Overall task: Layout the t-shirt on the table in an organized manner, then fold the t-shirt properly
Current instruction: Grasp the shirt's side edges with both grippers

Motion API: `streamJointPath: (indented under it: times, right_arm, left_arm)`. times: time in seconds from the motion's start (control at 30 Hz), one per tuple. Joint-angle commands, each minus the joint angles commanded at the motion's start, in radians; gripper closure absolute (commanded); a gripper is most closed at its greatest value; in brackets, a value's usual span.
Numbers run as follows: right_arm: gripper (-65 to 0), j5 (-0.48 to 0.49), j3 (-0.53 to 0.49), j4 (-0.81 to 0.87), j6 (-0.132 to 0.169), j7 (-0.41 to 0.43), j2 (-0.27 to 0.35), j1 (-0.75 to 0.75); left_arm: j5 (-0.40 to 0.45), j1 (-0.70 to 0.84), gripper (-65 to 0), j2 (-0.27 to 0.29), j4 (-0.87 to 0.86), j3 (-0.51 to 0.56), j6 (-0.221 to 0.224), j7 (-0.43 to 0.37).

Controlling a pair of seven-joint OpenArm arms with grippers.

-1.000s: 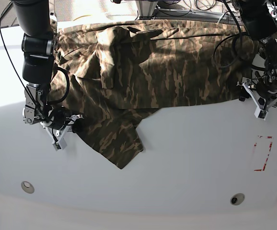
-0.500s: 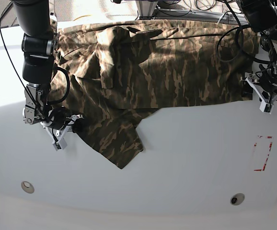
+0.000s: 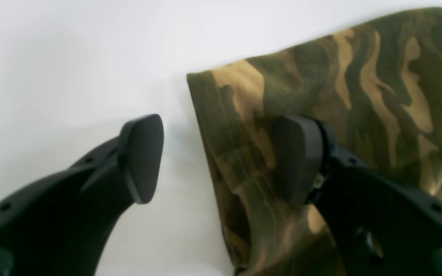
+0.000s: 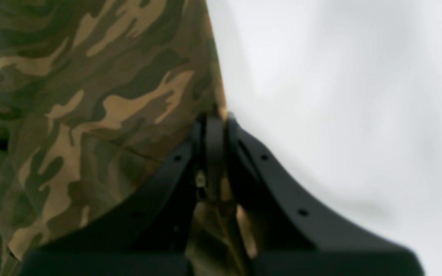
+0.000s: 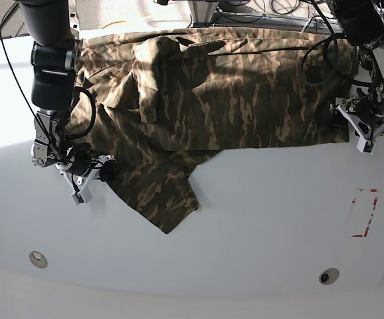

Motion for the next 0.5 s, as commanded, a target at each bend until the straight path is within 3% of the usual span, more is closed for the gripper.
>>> streamJointPath:
  times: [0.5]
  right_arm:
    - [0.0,0.002,0.000,0.000,0.000,0.000,0.003,-0.002]
  left_arm:
    - [0.002,-0.092,-42.8,0.000,-0.061,0.002,0.000,-0.002]
